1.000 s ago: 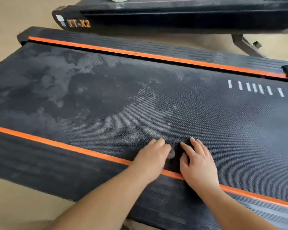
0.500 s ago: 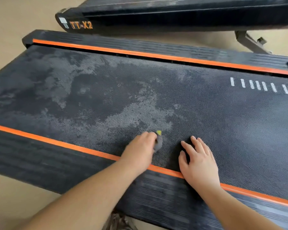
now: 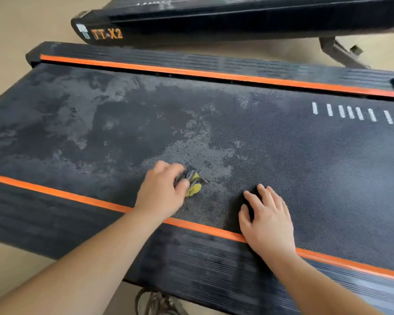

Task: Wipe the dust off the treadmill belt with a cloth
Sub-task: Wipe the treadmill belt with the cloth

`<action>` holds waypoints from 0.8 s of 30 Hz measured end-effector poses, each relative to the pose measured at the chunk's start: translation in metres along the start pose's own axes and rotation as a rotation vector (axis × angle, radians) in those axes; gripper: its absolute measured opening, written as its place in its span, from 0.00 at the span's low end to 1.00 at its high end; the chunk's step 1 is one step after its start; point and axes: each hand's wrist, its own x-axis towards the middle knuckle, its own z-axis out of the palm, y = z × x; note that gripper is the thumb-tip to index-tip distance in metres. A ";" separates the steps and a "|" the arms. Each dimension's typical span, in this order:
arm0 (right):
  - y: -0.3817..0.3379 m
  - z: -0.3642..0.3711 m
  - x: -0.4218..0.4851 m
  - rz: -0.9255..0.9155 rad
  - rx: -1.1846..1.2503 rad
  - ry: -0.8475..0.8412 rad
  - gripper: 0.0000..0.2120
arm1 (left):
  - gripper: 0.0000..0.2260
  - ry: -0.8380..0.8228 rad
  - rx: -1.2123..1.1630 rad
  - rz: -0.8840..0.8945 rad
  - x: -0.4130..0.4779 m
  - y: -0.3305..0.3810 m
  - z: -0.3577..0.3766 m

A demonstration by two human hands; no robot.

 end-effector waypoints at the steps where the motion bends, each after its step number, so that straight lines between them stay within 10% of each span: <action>1: 0.000 -0.001 0.000 -0.002 0.001 -0.001 0.22 | 0.15 -0.093 -0.005 0.045 -0.006 0.004 0.007; 11: 0.001 0.003 0.001 -0.008 0.005 0.030 0.21 | 0.09 0.127 0.069 -0.045 0.023 -0.021 0.021; 19: 0.003 0.004 0.001 -0.012 0.015 0.033 0.20 | 0.06 -0.075 0.139 0.417 -0.016 0.037 0.051; 24: 0.002 0.005 0.002 -0.004 0.008 0.022 0.20 | 0.08 0.045 0.251 -0.021 0.020 -0.025 0.018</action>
